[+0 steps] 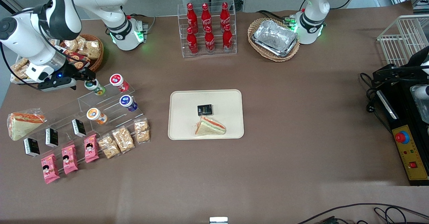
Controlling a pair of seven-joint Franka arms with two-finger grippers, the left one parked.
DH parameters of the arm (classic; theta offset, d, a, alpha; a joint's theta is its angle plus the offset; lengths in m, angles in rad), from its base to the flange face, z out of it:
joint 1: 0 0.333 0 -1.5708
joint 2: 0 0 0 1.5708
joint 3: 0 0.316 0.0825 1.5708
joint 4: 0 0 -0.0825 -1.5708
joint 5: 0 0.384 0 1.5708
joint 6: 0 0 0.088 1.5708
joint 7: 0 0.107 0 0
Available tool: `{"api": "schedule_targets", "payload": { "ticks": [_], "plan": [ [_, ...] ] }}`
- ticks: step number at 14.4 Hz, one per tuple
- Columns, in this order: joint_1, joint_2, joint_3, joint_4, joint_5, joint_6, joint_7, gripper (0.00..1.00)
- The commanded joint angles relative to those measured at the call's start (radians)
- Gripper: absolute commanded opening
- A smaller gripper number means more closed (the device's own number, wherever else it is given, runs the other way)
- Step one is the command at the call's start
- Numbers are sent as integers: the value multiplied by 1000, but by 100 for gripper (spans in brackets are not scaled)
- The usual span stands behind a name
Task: Place green gum on tray
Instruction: 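Lower the right gripper and close it around the green gum bottle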
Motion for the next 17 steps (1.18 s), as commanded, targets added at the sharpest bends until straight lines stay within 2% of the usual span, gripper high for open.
{"api": "schedule_targets", "payload": {
  "ticks": [1,6,7,9,12,17],
  "plan": [
    [-13,-48,3,-82,20,62,-15,100],
    [-13,-47,3,-94,20,84,-10,100],
    [-13,-45,3,-94,20,87,-7,96],
    [-13,-39,3,-93,20,91,-4,64],
    [-13,-34,3,-93,20,93,0,39],
    [-13,-30,3,-73,22,82,8,35]
  ]
}}
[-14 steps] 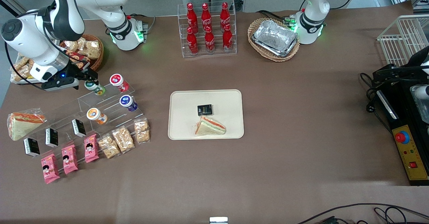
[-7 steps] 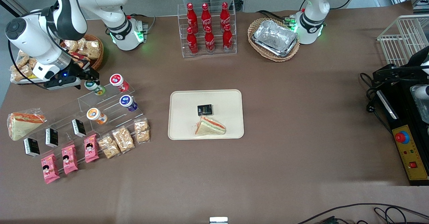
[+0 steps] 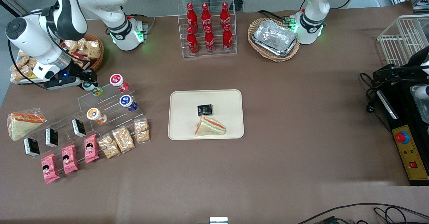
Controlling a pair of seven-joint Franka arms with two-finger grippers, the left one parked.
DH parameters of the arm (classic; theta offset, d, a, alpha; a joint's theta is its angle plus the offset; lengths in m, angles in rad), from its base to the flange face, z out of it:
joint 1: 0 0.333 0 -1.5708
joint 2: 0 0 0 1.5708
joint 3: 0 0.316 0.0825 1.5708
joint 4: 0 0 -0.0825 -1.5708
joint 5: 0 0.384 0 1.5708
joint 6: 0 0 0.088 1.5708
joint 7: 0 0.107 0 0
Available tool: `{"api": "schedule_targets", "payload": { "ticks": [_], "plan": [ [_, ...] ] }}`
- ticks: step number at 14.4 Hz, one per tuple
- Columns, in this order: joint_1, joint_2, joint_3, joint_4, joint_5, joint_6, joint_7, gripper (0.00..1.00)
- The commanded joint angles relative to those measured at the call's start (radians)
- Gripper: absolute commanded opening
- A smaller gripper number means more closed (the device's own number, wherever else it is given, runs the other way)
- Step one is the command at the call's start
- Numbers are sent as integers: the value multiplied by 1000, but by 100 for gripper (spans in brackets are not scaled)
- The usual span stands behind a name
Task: Place green gum on tray
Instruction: 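Lower the right gripper and close it around the green gum bottle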
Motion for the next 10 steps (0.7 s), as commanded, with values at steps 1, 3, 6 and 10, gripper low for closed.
{"api": "schedule_targets", "payload": {
  "ticks": [1,3,6,10],
  "plan": [
    [-10,-10,3,37,21,-10,2,35],
    [-5,-8,8,125,18,-92,-6,35],
    [1,13,12,292,9,-256,-1,36],
    [2,114,12,614,9,-546,0,37]
  ]
}}
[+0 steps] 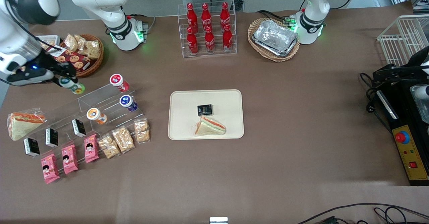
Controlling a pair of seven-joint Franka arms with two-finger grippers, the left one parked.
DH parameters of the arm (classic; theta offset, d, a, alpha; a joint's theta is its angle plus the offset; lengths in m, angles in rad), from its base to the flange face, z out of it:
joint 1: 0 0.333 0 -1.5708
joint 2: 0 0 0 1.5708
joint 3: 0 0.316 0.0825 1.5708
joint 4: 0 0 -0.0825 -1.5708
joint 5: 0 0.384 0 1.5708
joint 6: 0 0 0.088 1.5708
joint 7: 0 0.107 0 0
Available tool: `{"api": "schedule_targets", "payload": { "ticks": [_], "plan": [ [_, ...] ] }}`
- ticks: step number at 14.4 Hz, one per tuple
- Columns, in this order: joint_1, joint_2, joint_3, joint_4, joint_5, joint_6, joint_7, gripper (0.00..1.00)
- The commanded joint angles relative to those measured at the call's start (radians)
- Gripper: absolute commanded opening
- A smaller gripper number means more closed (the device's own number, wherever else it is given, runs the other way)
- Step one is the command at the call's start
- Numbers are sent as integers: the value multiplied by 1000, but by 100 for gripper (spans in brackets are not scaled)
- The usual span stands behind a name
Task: Place green gum on tray
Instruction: 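Lower the right gripper and close it around the green gum bottle, then lift the green gum bottle and carry it toward the cream tray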
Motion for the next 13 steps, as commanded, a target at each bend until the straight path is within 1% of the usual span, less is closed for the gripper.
{"api": "schedule_targets", "payload": {
  "ticks": [1,3,6,7,9,13],
  "plan": [
    [2,132,2,319,11,-254,1,37],
    [3,169,2,427,18,-329,3,37],
    [38,184,2,473,20,-339,33,37],
    [49,186,4,475,21,-336,82,37],
    [107,198,26,487,21,-332,221,37],
    [190,241,132,524,21,-328,569,37]
  ]
}}
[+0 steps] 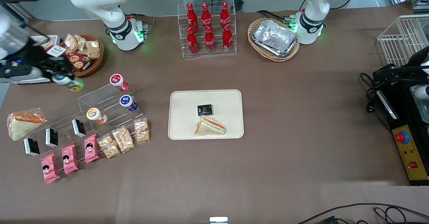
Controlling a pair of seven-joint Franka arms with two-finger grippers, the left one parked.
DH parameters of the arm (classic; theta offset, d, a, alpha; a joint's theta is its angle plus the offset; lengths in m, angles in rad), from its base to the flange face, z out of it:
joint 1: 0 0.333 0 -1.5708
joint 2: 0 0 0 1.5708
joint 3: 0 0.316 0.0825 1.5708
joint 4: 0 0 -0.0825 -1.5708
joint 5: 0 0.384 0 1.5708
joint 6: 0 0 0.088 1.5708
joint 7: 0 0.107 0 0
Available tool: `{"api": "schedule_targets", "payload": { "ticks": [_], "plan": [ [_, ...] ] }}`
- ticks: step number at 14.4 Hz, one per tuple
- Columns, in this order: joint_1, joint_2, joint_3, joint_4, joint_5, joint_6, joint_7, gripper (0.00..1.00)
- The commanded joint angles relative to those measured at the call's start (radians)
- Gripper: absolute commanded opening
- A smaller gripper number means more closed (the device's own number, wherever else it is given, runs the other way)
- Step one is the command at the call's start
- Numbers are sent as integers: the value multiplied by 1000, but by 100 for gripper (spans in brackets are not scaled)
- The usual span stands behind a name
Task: Place green gum on tray
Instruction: 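Lift the green gum bottle and carry it toward the cream tray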
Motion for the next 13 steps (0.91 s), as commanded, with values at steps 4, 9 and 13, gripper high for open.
{"api": "schedule_targets", "payload": {
  "ticks": [4,9,13],
  "plan": [
    [69,127,195,118,17,-13,513,37],
    [78,162,272,88,80,74,699,37],
    [150,199,272,-46,66,227,802,37]
  ]
}}
